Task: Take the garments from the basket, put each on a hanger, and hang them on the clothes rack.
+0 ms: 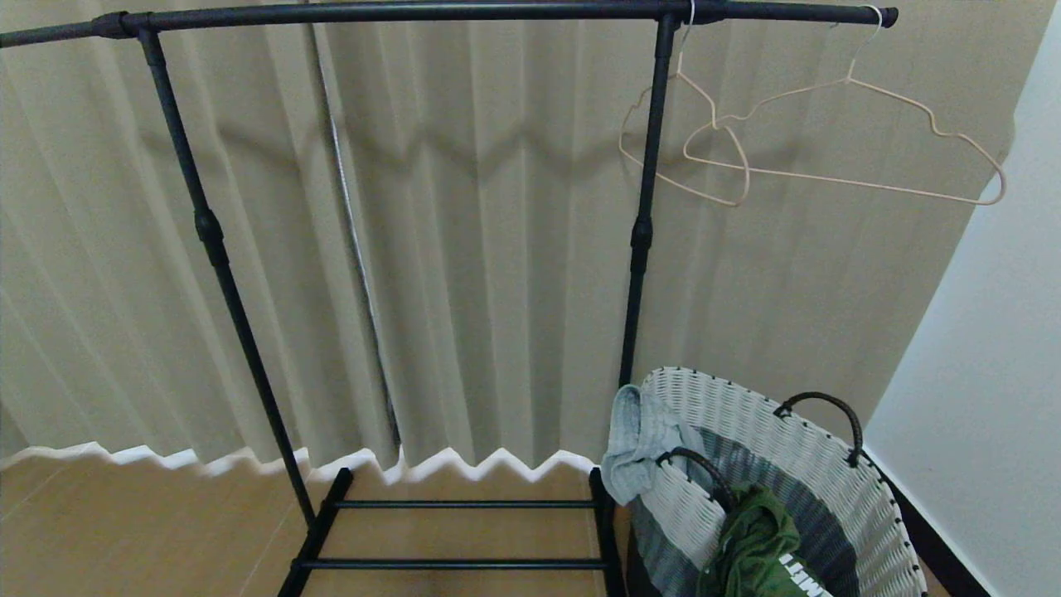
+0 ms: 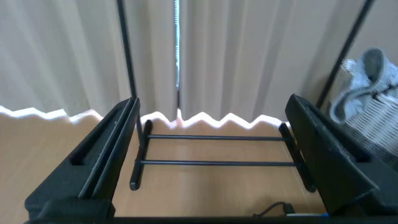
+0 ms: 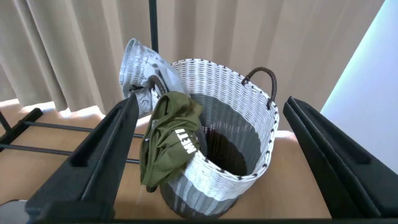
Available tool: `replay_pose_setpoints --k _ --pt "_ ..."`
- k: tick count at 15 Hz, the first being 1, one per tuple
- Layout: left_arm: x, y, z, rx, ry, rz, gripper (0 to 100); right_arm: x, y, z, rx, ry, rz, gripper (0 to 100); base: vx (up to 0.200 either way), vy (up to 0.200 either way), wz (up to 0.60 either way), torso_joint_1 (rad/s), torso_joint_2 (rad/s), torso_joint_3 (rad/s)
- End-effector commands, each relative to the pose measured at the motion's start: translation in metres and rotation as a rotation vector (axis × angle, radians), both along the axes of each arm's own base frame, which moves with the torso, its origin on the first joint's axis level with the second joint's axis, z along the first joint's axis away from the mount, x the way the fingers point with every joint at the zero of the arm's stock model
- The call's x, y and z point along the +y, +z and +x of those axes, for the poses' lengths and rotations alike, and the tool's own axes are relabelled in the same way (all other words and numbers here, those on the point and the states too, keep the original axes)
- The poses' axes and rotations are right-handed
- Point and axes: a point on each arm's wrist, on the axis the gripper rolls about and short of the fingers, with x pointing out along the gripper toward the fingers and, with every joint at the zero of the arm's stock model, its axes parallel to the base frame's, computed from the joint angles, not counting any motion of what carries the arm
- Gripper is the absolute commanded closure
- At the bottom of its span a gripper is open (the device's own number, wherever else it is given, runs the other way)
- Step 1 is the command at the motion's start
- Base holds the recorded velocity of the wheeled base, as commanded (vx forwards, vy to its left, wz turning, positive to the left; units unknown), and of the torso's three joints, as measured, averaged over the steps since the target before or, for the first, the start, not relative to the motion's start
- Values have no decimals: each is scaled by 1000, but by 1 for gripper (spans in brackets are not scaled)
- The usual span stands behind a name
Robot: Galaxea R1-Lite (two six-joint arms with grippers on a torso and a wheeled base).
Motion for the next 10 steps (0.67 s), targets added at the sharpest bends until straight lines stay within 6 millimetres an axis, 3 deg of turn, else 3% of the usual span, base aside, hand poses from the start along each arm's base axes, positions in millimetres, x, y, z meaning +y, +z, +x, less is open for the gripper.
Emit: replay_pose_setpoints --k 1,4,10 --pt "0 0 0 2 0 -1 0 0 0 0 1 1 -1 0 0 0 0 0 0 0" --pt "0 0 0 -1 2 -1 0 0 0 0 1 1 1 0 0 0 0 0 0 0" --pt "0 0 0 2 2 -1 0 0 0 0 1 3 -4 0 200 0 0 -1 2 2"
